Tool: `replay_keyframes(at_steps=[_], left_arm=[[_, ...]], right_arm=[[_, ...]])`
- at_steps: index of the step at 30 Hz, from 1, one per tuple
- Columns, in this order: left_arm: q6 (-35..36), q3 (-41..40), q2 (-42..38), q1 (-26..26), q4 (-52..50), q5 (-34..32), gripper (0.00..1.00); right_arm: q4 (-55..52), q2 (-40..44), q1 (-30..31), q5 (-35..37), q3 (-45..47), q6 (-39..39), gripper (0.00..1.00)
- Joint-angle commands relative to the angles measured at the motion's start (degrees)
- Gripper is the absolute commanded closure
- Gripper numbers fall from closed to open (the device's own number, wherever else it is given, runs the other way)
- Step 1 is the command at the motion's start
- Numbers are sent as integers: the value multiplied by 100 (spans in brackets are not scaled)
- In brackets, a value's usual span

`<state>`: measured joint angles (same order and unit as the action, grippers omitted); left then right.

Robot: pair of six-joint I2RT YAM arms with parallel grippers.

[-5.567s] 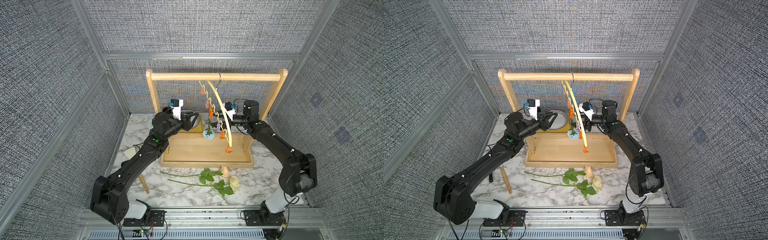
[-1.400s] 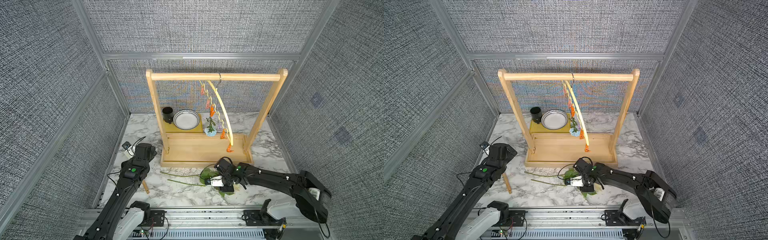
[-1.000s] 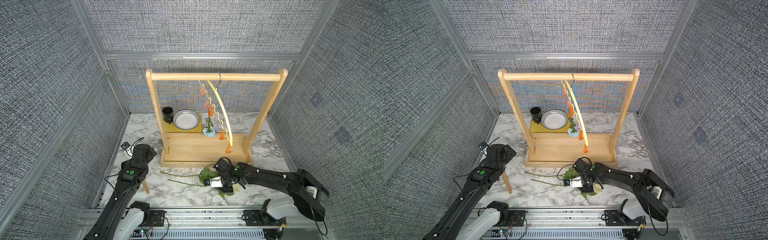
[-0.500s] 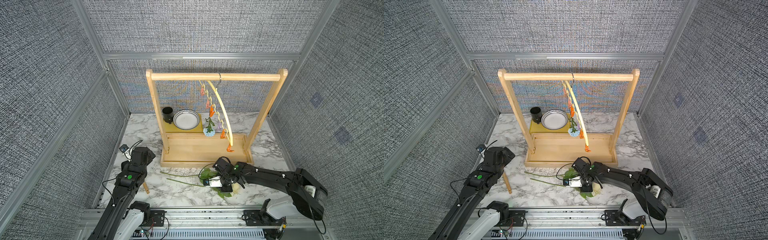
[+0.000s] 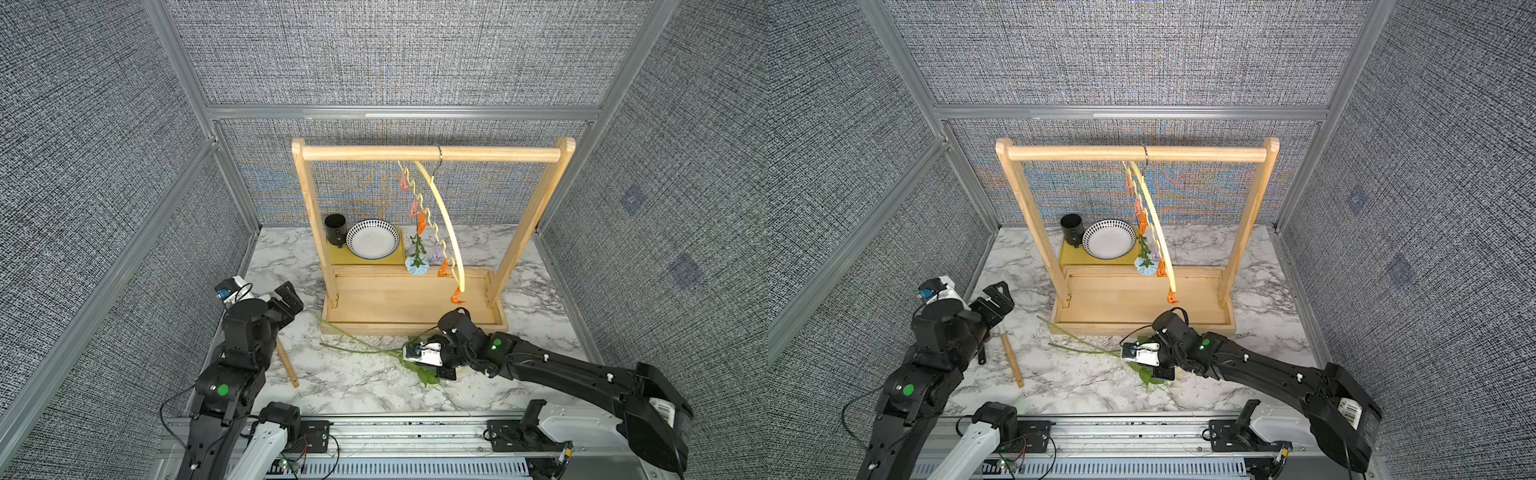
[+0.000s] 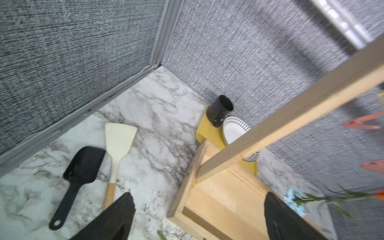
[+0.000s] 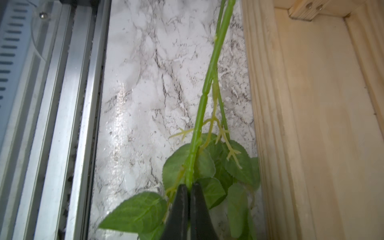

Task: Dry the flowers on a clothes hanger
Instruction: Pick up the flower at the center of the board.

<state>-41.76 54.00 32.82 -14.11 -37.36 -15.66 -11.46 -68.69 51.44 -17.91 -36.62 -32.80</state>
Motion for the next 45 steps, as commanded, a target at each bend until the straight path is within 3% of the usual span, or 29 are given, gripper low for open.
replay_keyframes(at_steps=[1, 6, 12, 18, 20, 27, 33, 41, 45], left_arm=[[386, 171, -105, 13, 499, 908, 0], [1043, 524, -141, 9, 965, 2080, 0], [1958, 158, 122, -11, 2350, 4867, 5], [2039, 102, 484, -108, 2525, 5965, 8], [2156, 92, 560, -202, 2625, 6453, 12], [2261, 123, 997, -861, 2622, 6668, 17], [2349, 312, 1661, -1164, 2625, 7242, 42], [2481, 410, 1943, -1361, 2622, 7088, 50], [2523, 419, 2028, -1402, 2627, 7136, 62]], right_arm=[[1502, 224, 23, -212, 226, 689, 100], [2737, 780, 120, 55, 777, 1174, 100], [3871, 1519, 146, 332, 1340, 1615, 100], [4505, 1856, 162, 304, 1583, 1724, 100], [4584, 1811, 188, 195, 1583, 1665, 100], [4936, 1401, 323, -1, 1349, 1564, 100], [5367, 1389, 331, 198, 1527, 1842, 100], [5365, 1236, 332, 263, 1457, 1906, 100], [5369, 1175, 329, 340, 1457, 1979, 100]])
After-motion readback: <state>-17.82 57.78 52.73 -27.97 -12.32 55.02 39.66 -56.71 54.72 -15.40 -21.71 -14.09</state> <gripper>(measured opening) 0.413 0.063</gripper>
